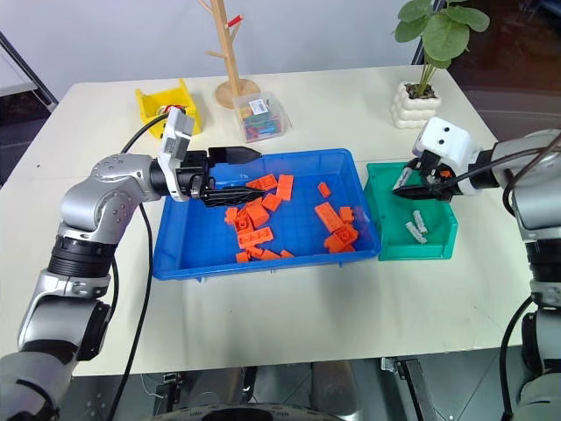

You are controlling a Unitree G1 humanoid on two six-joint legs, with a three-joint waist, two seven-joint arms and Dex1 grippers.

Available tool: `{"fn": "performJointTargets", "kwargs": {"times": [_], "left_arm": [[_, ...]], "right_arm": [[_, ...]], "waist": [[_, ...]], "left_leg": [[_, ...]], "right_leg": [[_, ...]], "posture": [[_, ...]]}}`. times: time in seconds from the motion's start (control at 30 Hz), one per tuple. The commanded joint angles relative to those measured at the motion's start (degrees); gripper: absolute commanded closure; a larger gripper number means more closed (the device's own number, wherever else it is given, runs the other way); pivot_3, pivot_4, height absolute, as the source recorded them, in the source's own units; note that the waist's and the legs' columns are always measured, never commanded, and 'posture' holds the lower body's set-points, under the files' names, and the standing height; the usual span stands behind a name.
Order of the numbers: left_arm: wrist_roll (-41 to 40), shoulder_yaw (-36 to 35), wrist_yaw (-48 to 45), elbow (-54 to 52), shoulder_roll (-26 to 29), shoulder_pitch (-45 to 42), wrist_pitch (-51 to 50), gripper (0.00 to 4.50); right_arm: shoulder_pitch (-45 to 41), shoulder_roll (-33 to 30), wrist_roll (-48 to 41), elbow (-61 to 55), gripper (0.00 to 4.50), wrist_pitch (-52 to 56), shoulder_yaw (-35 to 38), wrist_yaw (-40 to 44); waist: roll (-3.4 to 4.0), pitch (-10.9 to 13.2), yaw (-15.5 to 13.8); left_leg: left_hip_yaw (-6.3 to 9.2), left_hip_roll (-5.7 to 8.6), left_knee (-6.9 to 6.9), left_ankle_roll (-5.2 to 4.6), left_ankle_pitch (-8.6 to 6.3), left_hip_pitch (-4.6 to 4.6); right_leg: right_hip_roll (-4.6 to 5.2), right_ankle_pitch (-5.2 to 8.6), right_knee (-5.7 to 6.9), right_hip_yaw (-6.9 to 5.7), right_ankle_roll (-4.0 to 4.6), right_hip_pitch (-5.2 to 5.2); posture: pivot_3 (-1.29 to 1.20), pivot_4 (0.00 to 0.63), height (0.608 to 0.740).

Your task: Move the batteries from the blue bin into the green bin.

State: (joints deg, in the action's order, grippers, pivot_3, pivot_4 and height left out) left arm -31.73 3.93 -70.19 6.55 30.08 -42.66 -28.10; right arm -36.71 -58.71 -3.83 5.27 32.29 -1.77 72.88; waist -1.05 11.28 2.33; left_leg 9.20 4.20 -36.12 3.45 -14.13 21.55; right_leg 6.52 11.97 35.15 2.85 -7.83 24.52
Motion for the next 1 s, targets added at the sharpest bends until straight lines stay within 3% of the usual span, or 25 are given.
{"fn": "performJointTargets", "kwargs": {"times": [0.03,0.07,0.2,0.57,0.73,1.0], "left_arm": [[0.7,-0.2,-0.7,-0.6,0.4,-0.7,0.9,0.00],[0.8,-0.2,-0.8,-0.6,0.4,-0.5,0.8,0.00],[1.3,-0.5,-1.0,-0.8,0.5,-0.3,0.6,0.00],[1.7,-5.7,5.9,-0.5,0.4,-1.7,2.5,0.00],[2.5,-12.1,13.2,-0.8,3.0,-0.6,3.1,0.00],[1.6,-25.5,26.5,-5.7,8.9,7.3,-0.2,0.00]], "right_arm": [[2.0,-1.5,-1.8,-2.3,0.31,1.0,2.4,-0.8],[2.9,-1.8,-1.6,-2.1,0.08,0.5,2.3,-1.2],[3.1,-2.2,-1.8,-1.1,0.08,-0.3,2.3,-2.4],[-7.1,2.2,-3.9,6.9,0.08,-1.4,4.9,-10.6],[-10.0,5.3,-6.6,11.0,0.08,-1.4,10.8,-17.8],[-5.3,7.9,-10.9,9.7,0.08,0.4,23.1,-30.1]], "waist": [[0.00,0.0,0.0],[0.00,0.0,-0.1],[0.00,0.0,0.2],[0.00,0.0,0.1],[0.00,0.0,0.1],[-0.01,0.0,0.0]], "left_leg": [[0.00,0.01,0.00,0.00,0.00,0.01],[0.00,0.01,-0.01,0.00,0.00,0.01],[0.00,0.01,0.00,0.00,0.00,0.00],[0.01,0.00,0.02,0.00,0.00,-0.01],[0.03,-0.01,0.04,0.00,0.00,-0.02],[0.05,0.01,0.08,0.00,0.00,-0.01]], "right_leg": [[0.00,0.00,-0.01,0.00,0.00,0.00],[0.02,0.00,-0.01,0.00,0.00,0.00],[0.02,0.00,-0.01,0.00,0.00,0.00],[0.02,0.00,-0.01,0.00,0.00,0.00],[0.01,0.00,-0.01,-0.01,0.00,0.00],[0.02,0.00,-0.03,-0.01,0.00,0.00]], "posture": [[0.00,0.150,0.740],[0.00,0.150,0.740],[0.00,0.150,0.740],[0.00,0.150,0.740],[0.00,0.150,0.740],[0.00,0.150,0.740]]}}
